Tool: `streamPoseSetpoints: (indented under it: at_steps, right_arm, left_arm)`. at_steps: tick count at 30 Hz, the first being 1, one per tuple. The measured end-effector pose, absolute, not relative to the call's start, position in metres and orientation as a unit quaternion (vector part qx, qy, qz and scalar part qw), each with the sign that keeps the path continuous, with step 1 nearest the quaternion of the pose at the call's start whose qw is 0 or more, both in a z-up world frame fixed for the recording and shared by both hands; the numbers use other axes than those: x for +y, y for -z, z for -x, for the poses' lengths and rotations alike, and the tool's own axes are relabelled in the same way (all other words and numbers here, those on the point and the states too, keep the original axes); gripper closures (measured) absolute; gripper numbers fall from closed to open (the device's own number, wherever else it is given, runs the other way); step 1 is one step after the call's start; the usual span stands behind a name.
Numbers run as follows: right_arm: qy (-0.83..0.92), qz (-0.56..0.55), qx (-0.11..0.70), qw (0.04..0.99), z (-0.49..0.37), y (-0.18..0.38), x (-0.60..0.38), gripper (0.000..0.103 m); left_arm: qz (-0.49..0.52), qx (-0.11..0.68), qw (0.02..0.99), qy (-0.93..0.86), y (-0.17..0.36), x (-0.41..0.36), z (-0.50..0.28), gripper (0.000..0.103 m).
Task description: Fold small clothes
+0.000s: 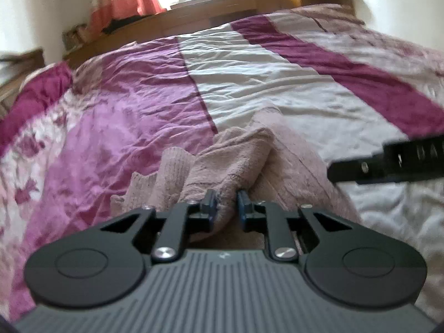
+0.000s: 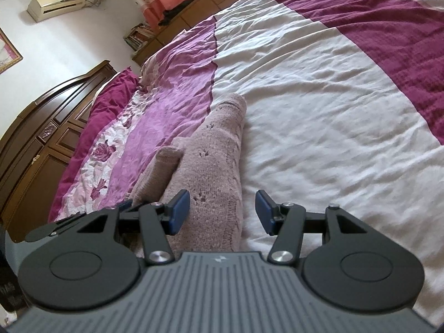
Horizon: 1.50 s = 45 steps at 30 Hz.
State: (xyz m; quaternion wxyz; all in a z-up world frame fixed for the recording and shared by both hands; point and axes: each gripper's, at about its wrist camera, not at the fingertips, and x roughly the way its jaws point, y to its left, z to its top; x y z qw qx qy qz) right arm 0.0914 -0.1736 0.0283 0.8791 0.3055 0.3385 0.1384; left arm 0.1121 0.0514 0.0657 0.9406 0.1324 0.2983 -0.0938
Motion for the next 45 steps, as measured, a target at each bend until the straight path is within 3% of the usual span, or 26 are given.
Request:
streamPoseSetpoints:
  at_steps: [11,16,19,27,30,34,37,38,40,45]
  right_arm:
    - [-0.148,-0.304,0.336,0.879,-0.089,-0.025,-0.169,0.043]
    - [-0.149,-0.303,0.335,0.880,-0.089,-0.025,-0.168,0.043]
    - [-0.149,-0.303,0.335,0.879,-0.089,-0.025,-0.168,0.043]
    - [-0.148,-0.301,0.334,0.881,-0.089,-0.024,-0.167,0.043]
    - [-0.149,-0.301,0.333,0.881,-0.089,-0.023,-0.167,0.043]
    - [-0.150,-0.303,0.333,0.880,-0.089,-0.022,-0.167,0.042]
    - [-0.151,-0.303,0.333,0.880,-0.089,-0.022,-0.166,0.043]
    - [-0.151,-0.302,0.333,0.881,-0.089,-0.022,-0.166,0.043]
    - [-0.152,-0.298,0.332,0.882,-0.089,-0.023,-0.166,0.043]
    - [-0.155,-0.293,0.329,0.884,-0.088,-0.023,-0.165,0.043]
  left_arm:
    - [0.037,0.311,0.950,0.000,-0.079,0.128,-0.142,0.086]
    - [0.078,0.340,0.937,0.011,-0.067,0.148,-0.148,0.058]
    - [0.106,0.363,0.925,0.037,-0.056,0.156,-0.152,0.054]
    - [0.175,0.384,0.903,0.078,-0.040,0.164,-0.162,0.056]
    - [0.146,0.354,0.920,0.088,-0.046,0.153,-0.154,0.067]
    - [0.081,0.341,0.932,0.090,-0.044,0.132,-0.153,0.066]
    - [0.121,0.352,0.926,0.066,-0.035,0.140,-0.165,0.064]
    - [0.145,0.355,0.922,0.062,-0.033,0.145,-0.169,0.065]
    - [0.179,0.353,0.917,0.058,-0.031,0.151,-0.171,0.078]
    - [0.145,0.284,0.947,0.036,-0.059,0.142,-0.144,0.081]
